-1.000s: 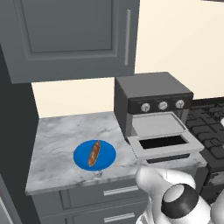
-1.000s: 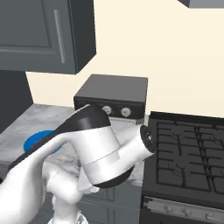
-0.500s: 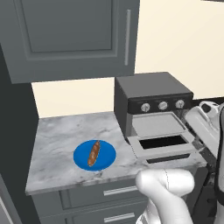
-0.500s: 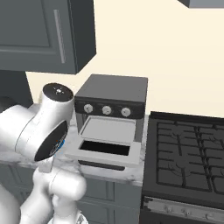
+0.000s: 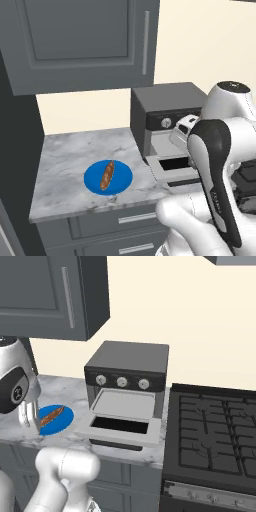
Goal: Pull the toaster oven rack outwards. Pick up the baguette from the plate and place it on the toaster oven rack. Close the toaster oven door fully and set the temperature to the lowest setting.
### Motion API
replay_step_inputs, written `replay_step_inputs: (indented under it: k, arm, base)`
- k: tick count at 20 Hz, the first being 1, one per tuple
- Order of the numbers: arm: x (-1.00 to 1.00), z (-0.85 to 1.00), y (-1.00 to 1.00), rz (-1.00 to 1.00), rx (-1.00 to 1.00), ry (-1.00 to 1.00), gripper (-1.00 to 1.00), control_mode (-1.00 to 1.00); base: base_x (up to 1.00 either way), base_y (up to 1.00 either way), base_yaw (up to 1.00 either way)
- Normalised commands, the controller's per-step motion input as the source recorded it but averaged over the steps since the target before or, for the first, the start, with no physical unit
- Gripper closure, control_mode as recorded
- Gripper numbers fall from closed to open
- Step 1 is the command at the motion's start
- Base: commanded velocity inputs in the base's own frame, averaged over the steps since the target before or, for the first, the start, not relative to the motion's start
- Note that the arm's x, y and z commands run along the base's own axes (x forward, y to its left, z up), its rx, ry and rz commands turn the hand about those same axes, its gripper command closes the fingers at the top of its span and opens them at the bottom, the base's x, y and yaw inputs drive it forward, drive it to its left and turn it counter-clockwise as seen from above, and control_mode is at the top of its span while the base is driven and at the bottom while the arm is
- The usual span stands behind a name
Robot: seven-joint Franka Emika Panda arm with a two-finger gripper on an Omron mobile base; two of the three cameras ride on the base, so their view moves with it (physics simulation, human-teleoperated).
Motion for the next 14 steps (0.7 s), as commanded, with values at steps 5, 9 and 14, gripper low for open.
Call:
replay_step_inputs:
  k: [5,9,14]
  arm:
    - [0.39,0.00,0.44,0.32,-0.27,0.02,1.00,-1.00]
    - [0.42,0.00,0.43,0.33,-0.21,0.00,1.00,-1.00]
    - [0.41,-0.07,0.16,0.30,-0.05,0.00,1.00,-1.00]
  base:
    - [0.00,0.00,0.00]
    - [0.00,0.00,0.00]
    - [0.00,0.00,0.00]
